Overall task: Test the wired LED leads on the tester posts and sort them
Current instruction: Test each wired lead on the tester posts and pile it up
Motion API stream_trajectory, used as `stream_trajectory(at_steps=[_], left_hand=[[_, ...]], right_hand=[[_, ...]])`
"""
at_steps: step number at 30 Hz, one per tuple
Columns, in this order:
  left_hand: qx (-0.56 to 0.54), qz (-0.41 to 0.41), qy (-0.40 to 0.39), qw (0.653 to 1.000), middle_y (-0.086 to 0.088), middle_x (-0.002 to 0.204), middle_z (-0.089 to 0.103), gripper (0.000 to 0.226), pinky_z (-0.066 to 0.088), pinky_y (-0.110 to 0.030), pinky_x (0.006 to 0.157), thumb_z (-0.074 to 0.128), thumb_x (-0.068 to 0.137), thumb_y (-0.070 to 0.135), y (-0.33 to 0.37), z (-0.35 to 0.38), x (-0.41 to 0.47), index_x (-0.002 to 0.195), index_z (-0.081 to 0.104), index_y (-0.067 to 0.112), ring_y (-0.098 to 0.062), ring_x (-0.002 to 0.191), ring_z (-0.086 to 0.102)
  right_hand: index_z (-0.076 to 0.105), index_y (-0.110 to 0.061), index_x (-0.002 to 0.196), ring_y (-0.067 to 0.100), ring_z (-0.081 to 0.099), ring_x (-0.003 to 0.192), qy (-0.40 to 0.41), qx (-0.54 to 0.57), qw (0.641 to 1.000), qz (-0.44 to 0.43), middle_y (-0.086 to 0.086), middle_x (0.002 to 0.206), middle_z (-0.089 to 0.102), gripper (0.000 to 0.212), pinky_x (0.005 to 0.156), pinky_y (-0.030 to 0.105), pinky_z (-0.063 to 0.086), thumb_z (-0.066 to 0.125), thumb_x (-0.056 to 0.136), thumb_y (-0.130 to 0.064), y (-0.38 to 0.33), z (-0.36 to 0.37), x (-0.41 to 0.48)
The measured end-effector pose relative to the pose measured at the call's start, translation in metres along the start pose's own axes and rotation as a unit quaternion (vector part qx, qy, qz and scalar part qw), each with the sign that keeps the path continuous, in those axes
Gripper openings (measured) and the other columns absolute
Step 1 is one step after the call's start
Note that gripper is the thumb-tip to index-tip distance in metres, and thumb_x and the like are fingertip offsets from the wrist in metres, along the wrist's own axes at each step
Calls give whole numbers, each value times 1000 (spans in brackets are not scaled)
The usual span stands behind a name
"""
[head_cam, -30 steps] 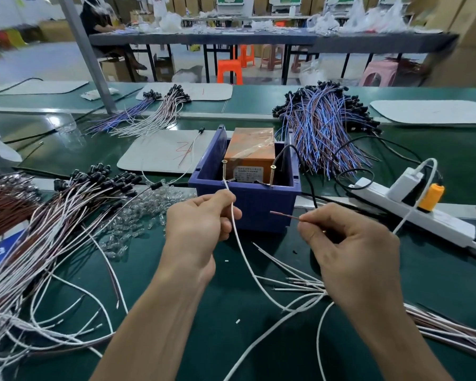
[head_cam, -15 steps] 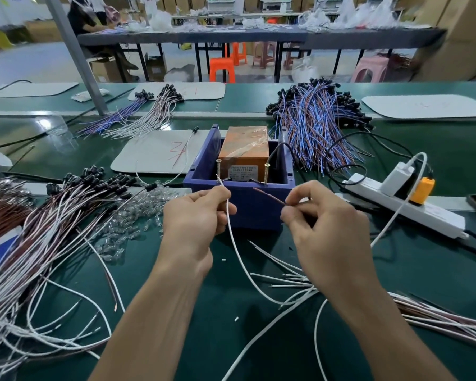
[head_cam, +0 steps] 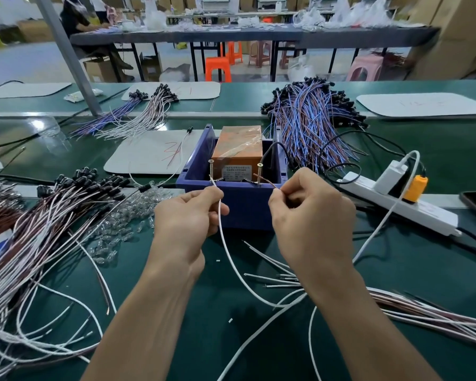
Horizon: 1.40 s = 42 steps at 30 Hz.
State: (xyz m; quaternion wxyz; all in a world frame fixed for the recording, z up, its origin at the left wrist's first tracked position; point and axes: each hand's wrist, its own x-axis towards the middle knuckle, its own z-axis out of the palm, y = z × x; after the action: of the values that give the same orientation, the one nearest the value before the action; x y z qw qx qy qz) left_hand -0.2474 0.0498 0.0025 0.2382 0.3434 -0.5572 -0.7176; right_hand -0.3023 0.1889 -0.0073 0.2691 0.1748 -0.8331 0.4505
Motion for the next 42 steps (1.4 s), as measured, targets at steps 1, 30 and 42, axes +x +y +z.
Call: stream_trajectory(at_steps=[1,30,42], left_hand=[[0,1,0,1000,-2,52,66,22,37,-12,37,74,89,7,0,0,0,67,68,7,-4,36,41],[-3,4,10,1000,-2,52,66,22,38,-13,38,74,89,8,-1,2,0,68,69,8,-4,36,42],[-12,3,7,1000,-2,52,65,21,36,-12,38,74,89,8,-1,2,1,69,68,6,-4,36,39]], right_hand=[[56,-19,71,17,56,50,0,-5,1000,1,-8,54,62,24,56,27,36,76,84,-22,0,0,0],[65,-20,73,18,63,56,-19,16,1000,-4,-8,60,66,18,60,33,53,78,86,-22,-1,5,10],[64,-18,70,16,59,52,-11,1,1000,-7,-7,56,63,20,56,26,44,79,83,-20,-1,4,6]])
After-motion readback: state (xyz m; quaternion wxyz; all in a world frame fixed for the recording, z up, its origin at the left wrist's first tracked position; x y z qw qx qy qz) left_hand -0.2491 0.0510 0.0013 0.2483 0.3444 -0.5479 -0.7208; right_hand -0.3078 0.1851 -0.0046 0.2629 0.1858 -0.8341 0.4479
